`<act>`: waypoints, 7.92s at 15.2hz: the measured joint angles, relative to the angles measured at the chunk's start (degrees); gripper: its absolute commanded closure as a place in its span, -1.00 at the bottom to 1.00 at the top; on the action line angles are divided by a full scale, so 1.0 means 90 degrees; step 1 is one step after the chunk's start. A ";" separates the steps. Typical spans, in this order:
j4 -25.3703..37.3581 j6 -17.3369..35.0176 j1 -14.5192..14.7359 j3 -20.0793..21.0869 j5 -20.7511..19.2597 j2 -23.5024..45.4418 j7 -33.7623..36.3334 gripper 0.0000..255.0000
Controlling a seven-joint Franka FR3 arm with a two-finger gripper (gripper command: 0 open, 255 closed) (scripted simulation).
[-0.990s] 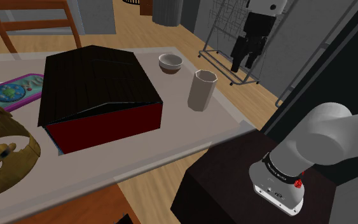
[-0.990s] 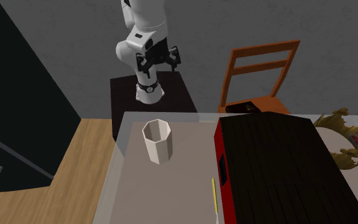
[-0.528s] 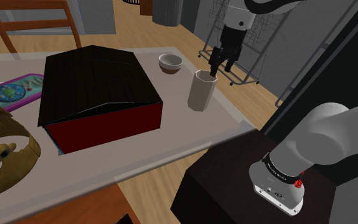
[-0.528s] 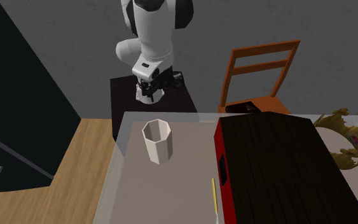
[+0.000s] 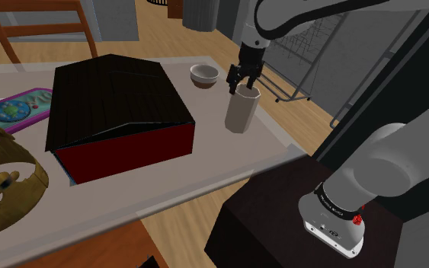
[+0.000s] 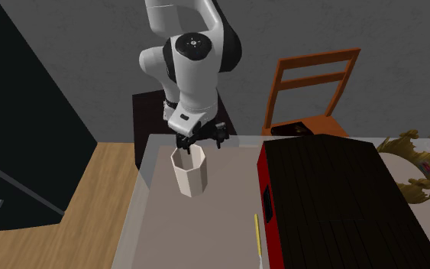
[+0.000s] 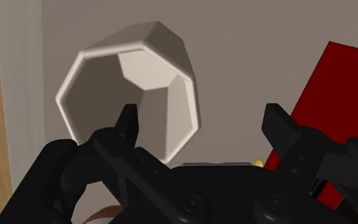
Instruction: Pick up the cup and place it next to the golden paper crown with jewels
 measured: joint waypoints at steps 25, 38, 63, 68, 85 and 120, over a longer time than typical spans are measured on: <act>-0.0329 0.0890 -0.0012 0.0022 -0.0047 0.0507 0.0001 1.00; 0.0307 -0.0185 -0.0019 -0.0006 -0.0042 0.0082 -0.0003 1.00; 0.2227 -0.2342 -0.0029 -0.0036 -0.0060 -0.0154 0.0040 1.00; 0.2740 -0.2798 -0.0035 -0.0045 -0.0067 -0.0096 0.0043 1.00; 0.3560 -0.3158 0.0533 0.0961 0.0138 0.0308 0.1604 1.00; 0.8847 -0.3712 0.3707 0.2822 -0.1918 0.5375 0.6080 1.00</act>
